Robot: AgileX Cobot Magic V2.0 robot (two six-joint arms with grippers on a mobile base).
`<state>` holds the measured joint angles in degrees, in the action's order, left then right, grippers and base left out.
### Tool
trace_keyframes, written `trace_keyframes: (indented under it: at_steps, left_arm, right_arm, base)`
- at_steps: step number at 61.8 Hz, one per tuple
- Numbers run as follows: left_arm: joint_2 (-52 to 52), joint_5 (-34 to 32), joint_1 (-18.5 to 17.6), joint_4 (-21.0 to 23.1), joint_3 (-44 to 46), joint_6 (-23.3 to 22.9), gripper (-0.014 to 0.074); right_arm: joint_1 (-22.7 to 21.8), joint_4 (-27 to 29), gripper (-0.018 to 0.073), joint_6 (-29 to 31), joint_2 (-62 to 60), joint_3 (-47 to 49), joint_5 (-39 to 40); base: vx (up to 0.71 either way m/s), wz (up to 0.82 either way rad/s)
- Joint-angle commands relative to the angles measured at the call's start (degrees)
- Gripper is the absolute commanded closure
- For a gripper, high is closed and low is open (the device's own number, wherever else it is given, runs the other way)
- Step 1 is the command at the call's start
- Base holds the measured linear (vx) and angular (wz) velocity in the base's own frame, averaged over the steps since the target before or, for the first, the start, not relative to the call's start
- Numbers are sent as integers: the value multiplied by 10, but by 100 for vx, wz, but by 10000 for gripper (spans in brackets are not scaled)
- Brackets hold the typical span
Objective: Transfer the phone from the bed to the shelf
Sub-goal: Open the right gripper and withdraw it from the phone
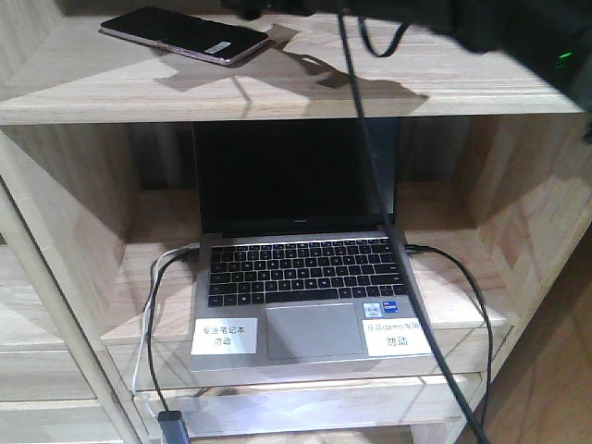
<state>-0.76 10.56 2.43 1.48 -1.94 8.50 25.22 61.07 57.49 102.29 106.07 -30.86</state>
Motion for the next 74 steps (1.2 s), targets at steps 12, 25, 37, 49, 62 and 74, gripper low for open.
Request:
trace_keyframes:
  at_steps: [12, 25, 37, 49, 62, 74]
  left_arm:
    - [-8, -41, -2, 5, 12, -3, 595]
    - [-8, -41, -2, 5, 12, -3, 595]
    - [-8, -41, -2, 5, 12, -3, 595]
    - [-8, -41, -2, 5, 12, -3, 595]
    - [-8, -41, -2, 5, 12, -3, 595]
    - [-8, -41, -2, 5, 12, -3, 595]
  right_arm:
    - [-2, -102, 575, -114, -70, 12, -17]
    - [-2, -103, 566, -130, -146, -108, 43]
    - [-2, -96, 566, -92, -259, -281, 157]
    - [-2, -93, 566, -74, -378, -423, 181]
    - [-2, -92, 566, -73, -512, -548, 181]
    - [-2, -92, 566, -73, -641, -654, 182]
  base:
    - [0, 0]
    - [0, 0]
    - [0, 0]
    - [0, 0]
    - [0, 0]
    - [0, 0]
